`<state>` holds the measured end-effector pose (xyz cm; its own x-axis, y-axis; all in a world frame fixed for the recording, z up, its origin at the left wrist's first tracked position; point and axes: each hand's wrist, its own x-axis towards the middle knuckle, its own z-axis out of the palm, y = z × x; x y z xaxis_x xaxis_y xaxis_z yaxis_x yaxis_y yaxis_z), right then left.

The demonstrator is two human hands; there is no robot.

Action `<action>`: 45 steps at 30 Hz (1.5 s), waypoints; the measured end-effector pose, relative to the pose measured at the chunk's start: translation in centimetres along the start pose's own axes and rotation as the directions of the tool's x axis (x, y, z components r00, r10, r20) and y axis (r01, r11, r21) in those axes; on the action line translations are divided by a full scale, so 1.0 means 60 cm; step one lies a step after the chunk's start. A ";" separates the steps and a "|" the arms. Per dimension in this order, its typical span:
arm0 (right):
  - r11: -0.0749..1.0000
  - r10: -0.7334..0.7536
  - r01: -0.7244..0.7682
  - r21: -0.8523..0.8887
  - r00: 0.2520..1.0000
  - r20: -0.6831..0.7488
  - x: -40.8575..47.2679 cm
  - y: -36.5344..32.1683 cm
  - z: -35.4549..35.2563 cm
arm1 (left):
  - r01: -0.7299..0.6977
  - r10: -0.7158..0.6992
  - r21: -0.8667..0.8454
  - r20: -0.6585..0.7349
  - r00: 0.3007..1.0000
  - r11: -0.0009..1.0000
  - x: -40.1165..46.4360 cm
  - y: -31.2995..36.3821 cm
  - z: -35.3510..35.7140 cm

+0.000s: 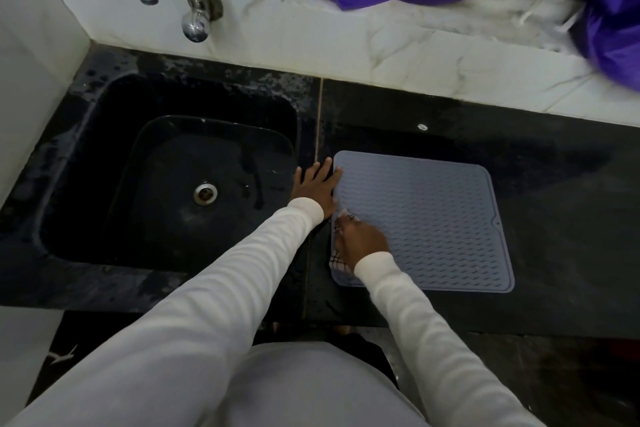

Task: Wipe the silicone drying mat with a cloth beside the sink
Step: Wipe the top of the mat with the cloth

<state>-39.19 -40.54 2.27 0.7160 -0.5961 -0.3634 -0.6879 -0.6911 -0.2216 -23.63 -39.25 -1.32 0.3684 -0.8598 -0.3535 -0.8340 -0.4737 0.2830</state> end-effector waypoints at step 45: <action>0.997 0.071 -0.066 -0.050 0.990 0.124 -0.187 0.202 -0.004 | 0.058 -0.060 -0.016 -0.311 0.948 0.998 -0.071 0.101 0.122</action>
<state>-55.52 -42.32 3.90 0.6447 -0.5885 -0.4879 -0.7265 -0.6702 -0.1516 -33.27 -37.10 -4.62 0.5277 -0.8461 -0.0746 -0.8043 -0.5260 0.2764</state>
